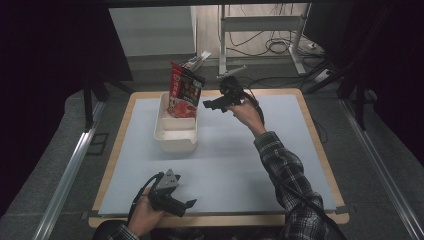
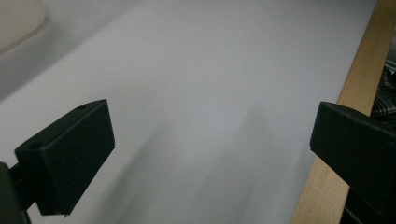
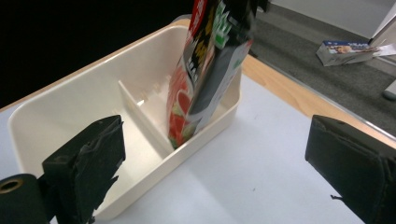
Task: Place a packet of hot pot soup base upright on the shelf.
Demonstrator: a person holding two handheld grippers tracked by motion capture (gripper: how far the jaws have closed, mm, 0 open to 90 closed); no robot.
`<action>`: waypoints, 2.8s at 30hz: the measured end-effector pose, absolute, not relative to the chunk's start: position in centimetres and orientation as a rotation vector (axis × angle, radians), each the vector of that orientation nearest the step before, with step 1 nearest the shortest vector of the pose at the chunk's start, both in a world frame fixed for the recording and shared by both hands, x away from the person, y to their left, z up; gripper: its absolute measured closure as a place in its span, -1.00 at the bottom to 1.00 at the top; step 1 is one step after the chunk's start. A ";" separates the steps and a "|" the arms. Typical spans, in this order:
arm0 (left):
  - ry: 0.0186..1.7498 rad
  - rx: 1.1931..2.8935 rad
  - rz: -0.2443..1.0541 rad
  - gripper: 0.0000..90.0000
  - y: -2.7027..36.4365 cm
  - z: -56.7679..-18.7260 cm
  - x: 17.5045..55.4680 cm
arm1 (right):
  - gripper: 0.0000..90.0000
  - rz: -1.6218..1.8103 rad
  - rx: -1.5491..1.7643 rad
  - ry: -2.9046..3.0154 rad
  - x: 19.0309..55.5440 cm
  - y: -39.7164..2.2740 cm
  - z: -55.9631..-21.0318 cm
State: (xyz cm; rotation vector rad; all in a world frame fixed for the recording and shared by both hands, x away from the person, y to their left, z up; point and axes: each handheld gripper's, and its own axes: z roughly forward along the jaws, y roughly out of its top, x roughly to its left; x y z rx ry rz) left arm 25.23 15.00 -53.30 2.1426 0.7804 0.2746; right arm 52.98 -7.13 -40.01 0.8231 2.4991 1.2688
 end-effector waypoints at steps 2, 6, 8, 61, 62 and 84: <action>0.777 2.148 0.275 -1.00 15.0 -53.3 25.2 | -0.89 1.272 0.821 2.507 52.6 -7.4 -40.2; 0.776 2.151 0.279 -1.00 14.9 -53.3 25.2 | -0.92 1.263 0.804 2.528 51.6 -7.7 -40.4; 0.776 2.151 0.282 -1.00 14.9 -53.3 25.2 | -0.92 1.260 0.794 2.529 51.1 -8.0 -40.5; 0.751 2.155 0.305 -1.00 14.8 -53.2 25.1 | -0.96 1.242 0.743 2.493 39.8 -15.2 -44.5; 0.751 2.155 0.305 -1.00 14.8 -53.2 25.1 | -0.96 1.241 0.747 2.494 39.6 -15.4 -44.6; 0.756 2.153 0.302 -1.00 14.7 -53.2 25.1 | -0.96 1.182 0.768 2.438 35.2 -19.7 -44.8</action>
